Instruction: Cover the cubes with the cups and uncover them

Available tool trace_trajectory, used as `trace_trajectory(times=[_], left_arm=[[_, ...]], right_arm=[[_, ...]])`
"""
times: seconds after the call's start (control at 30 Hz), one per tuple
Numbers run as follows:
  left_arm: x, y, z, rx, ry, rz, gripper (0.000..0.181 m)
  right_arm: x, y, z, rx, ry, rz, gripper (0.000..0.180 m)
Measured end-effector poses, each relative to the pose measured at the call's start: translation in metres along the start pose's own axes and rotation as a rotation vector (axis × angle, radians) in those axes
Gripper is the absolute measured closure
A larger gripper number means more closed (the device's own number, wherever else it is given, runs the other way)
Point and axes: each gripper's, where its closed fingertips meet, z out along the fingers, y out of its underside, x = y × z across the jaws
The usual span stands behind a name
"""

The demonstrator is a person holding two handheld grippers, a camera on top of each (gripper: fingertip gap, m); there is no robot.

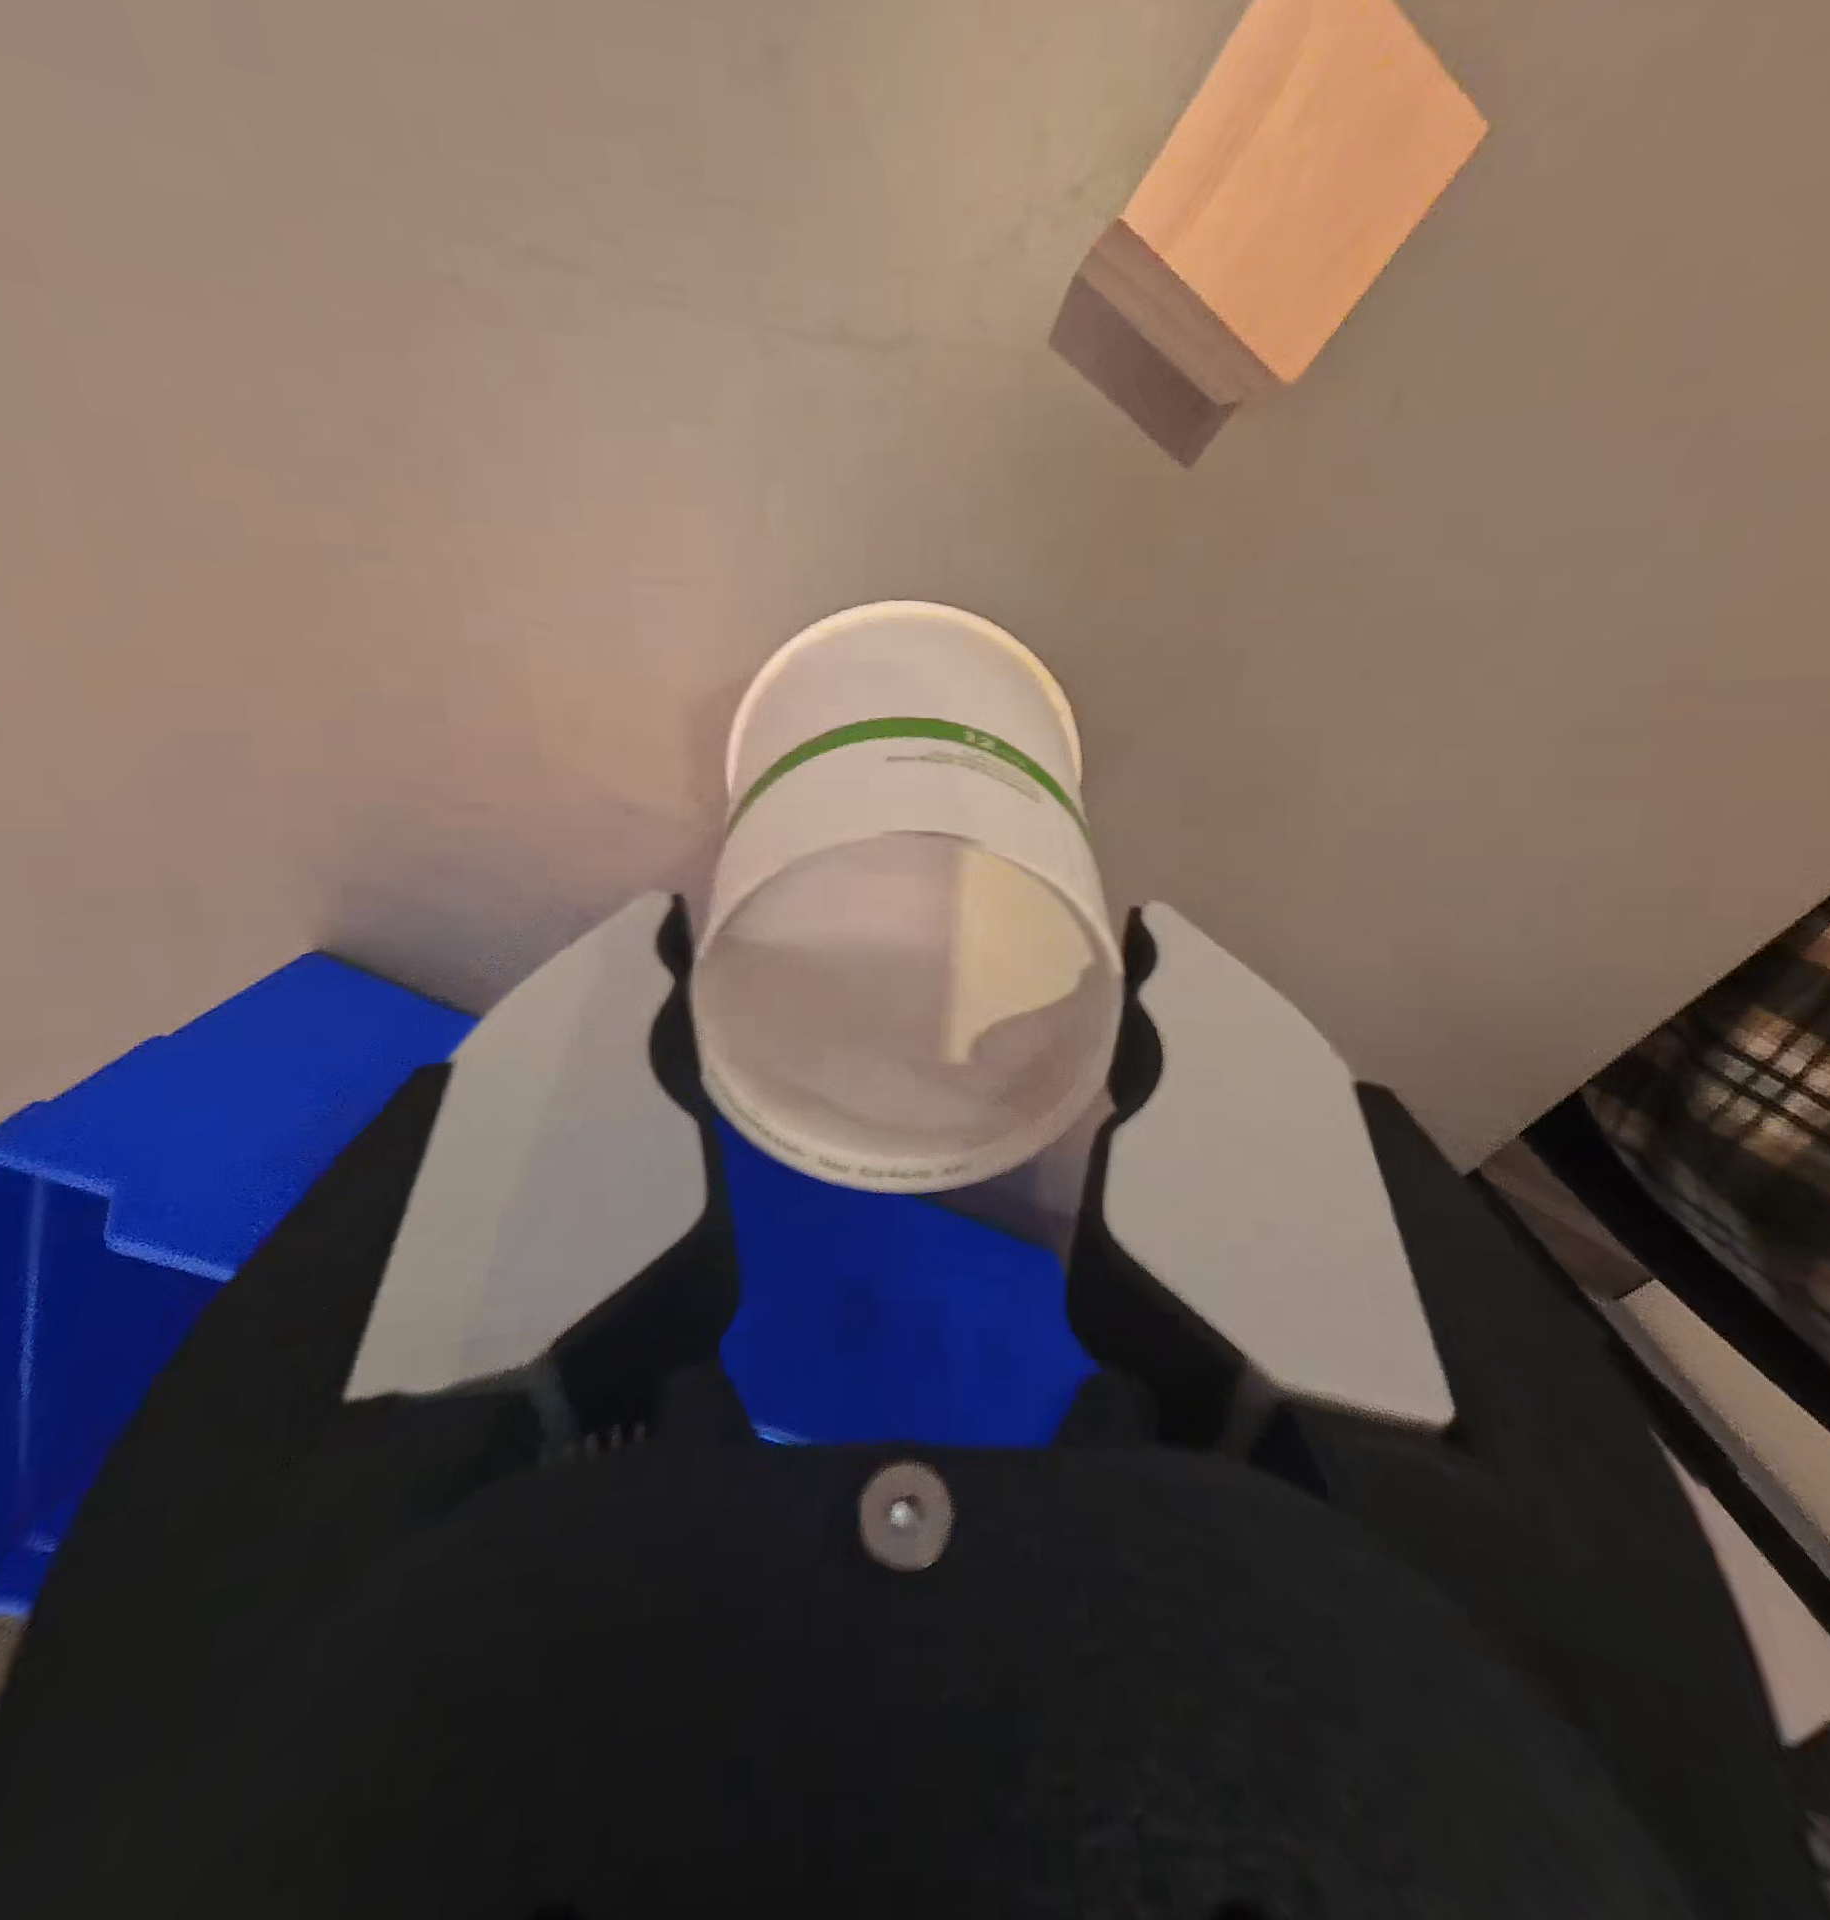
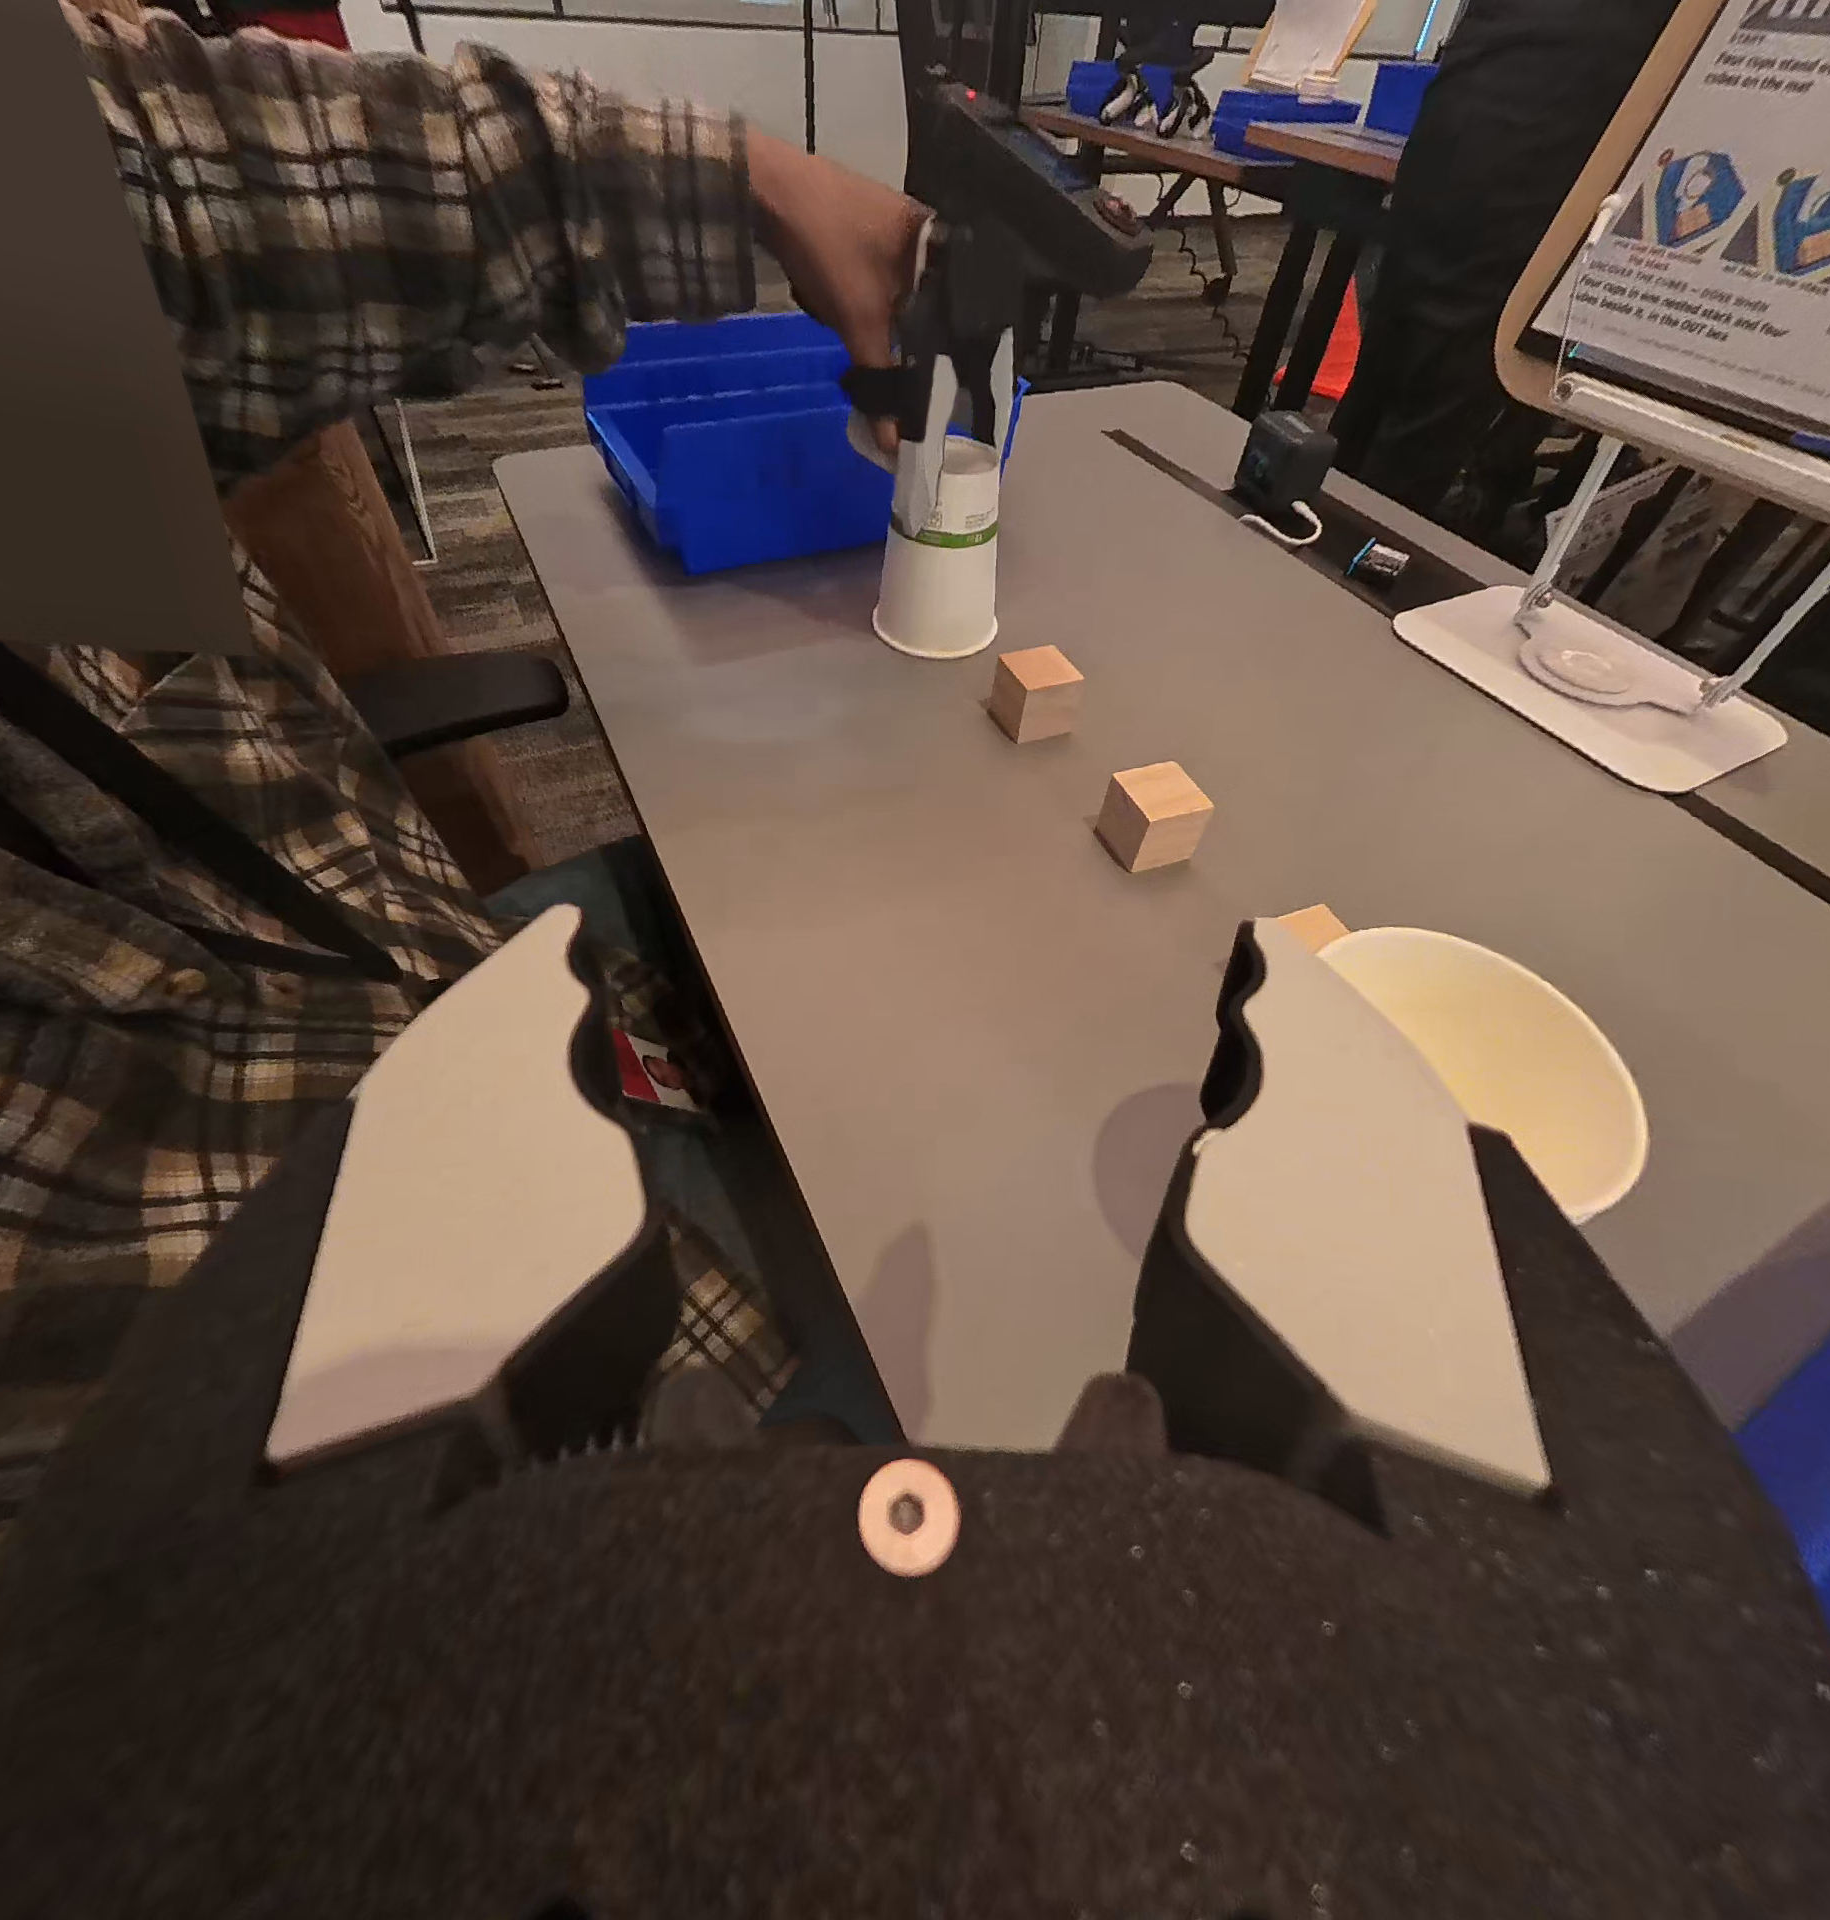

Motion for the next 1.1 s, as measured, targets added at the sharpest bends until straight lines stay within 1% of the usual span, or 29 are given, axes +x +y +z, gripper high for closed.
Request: trace_trajectory(times=[0.1,0.2,0.33,0.5,0.6,0.7,0.77,0.8,0.87,0.9,1.0,1.1], left_arm=[[-0.004,0.001,-0.005,0.009,0.003,-0.017,0.104],[-0.006,0.0,-0.02,0.065,0.017,-0.048,0.104],[-0.006,-0.003,-0.054,0.199,0.032,-0.087,0.104],[-0.002,0.001,-0.093,0.336,0.063,-0.126,0.104],[0.002,-0.002,-0.126,0.513,0.113,-0.156,0.104],[0.013,-0.018,-0.17,0.844,0.268,-0.191,0.105],[0.028,-0.03,-0.194,1.07,0.411,-0.203,0.105],[0.038,-0.037,-0.201,1.166,0.483,-0.207,0.105],[0.061,-0.05,-0.21,1.33,0.635,-0.213,0.105],[0.074,-0.057,-0.213,1.401,0.72,-0.215,0.105],[0.112,-0.076,-0.212,1.56,0.956,-0.218,0.105],[0.143,-0.093,-0.201,1.622,1.12,-0.212,0.105]], right_arm=[[0.002,-0.003,0.0,0.023,0.004,0.0,0.07],[0.004,-0.005,0.004,0.036,-0.002,0.013,0.07],[0.004,-0.008,0.013,0.043,-0.021,0.009,0.07],[0.005,-0.02,0.029,0.078,-0.048,0.015,0.072],[0.008,-0.035,0.046,0.129,-0.058,0.032,0.072],[0.012,-0.059,0.067,0.214,-0.085,0.049,0.076],[0.016,-0.076,0.084,0.26,-0.116,0.037,0.086],[0.019,-0.084,0.094,0.275,-0.127,0.026,0.09],[0.025,-0.098,0.116,0.272,-0.16,0.014,0.089],[0.026,-0.102,0.127,0.254,-0.185,0.002,0.089],[0.032,-0.115,0.155,0.199,-0.193,-0.066,0.092],[0.031,-0.122,0.172,0.135,-0.207,-0.148,0.099]])
